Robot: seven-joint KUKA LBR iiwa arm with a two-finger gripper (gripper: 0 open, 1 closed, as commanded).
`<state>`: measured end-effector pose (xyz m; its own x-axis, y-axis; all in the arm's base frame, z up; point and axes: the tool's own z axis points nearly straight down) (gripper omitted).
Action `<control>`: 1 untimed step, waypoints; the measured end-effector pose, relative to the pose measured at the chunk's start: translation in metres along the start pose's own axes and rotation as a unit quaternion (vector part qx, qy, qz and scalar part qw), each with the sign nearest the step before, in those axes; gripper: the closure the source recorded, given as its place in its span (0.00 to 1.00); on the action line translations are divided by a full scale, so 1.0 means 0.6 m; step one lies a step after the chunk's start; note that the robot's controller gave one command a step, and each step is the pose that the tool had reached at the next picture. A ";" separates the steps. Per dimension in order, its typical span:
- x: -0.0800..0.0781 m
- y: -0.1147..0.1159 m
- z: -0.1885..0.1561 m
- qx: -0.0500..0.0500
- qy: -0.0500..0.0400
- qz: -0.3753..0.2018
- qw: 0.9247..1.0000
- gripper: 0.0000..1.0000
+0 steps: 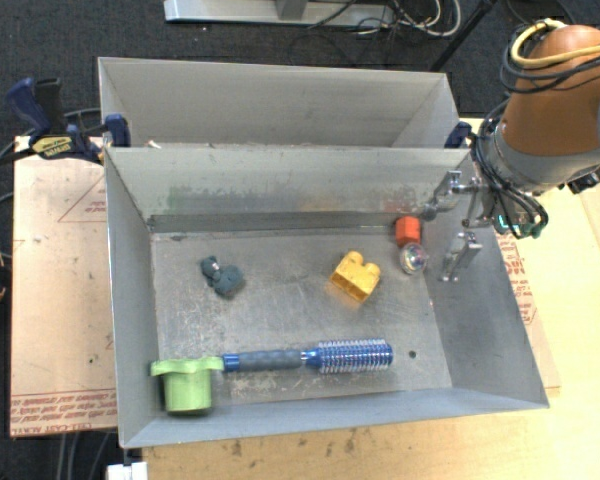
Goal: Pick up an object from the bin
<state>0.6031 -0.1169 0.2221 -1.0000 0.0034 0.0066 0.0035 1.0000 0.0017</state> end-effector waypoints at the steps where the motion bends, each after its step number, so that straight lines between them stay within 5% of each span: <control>1: 0.057 0.090 0.139 -0.001 -0.001 -0.123 0.992 0.00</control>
Offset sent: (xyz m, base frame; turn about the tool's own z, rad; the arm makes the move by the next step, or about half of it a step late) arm -0.0336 0.0519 -0.0806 -0.2470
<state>0.5685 -0.0626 0.1389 -0.9707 -0.2405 0.0042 -0.2404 0.9707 0.0043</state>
